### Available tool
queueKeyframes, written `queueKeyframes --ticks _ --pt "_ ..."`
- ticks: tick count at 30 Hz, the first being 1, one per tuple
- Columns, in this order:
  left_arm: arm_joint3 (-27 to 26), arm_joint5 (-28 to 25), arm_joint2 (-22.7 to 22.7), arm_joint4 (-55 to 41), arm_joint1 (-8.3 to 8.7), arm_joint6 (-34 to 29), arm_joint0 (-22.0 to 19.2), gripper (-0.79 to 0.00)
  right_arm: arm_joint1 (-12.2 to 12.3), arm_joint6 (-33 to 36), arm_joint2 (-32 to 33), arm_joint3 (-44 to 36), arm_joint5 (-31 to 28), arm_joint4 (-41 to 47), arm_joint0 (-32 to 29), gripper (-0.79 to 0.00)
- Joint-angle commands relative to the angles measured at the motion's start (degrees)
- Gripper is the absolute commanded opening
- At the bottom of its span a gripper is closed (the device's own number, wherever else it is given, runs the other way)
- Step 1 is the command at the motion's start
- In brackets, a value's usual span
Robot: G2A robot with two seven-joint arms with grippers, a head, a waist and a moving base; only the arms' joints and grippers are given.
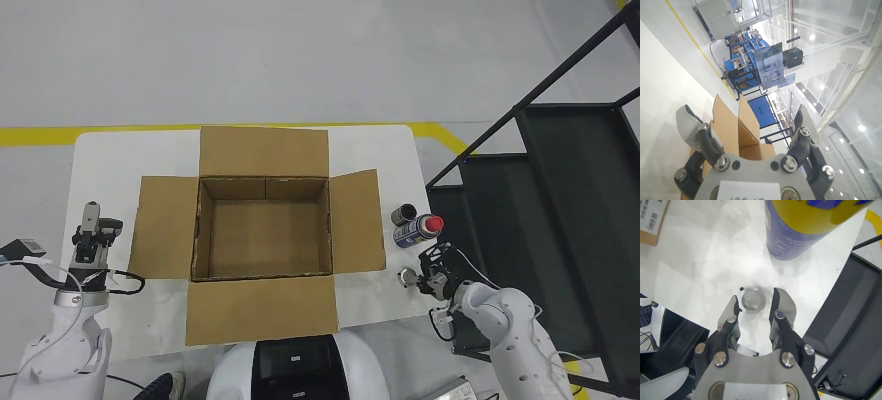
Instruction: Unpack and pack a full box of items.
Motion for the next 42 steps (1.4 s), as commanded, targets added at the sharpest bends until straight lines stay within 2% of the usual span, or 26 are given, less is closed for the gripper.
queueKeyframes --ticks 1,9,22,25,29,30,36,42 --pt "0.00 0.00 0.00 0.00 0.00 0.00 0.00 0.000 0.07 -0.01 -0.35 0.68 0.46 -0.38 0.34 -0.419" --pt "0.00 0.00 0.00 0.00 0.00 0.00 0.00 0.000 0.29 0.04 -2.34 2.58 2.34 -2.06 1.59 -0.416" --pt "0.00 0.00 0.00 0.00 0.00 0.00 0.00 0.000 0.71 0.02 -4.21 3.04 4.16 -2.94 2.02 -0.474" --pt "0.00 0.00 0.00 0.00 0.00 0.00 0.00 0.000 0.80 0.02 -4.64 3.16 4.78 -3.34 2.10 -0.526" --pt "0.00 0.00 0.00 0.00 0.00 0.00 0.00 0.000 0.94 -0.31 -4.97 2.99 5.41 -3.79 1.97 -0.751" --pt "0.00 0.00 0.00 0.00 0.00 0.00 0.00 0.000 0.98 -0.51 -5.02 2.63 5.53 -4.01 1.72 -0.785" --pt "0.00 0.00 0.00 0.00 0.00 0.00 0.00 0.000 1.30 -2.01 -3.94 -1.19 5.16 -2.99 -1.13 -0.785" --pt "0.00 0.00 0.00 0.00 0.00 0.00 0.00 0.000 1.97 -3.34 0.21 -6.28 -0.96 3.83 -5.55 -0.785"
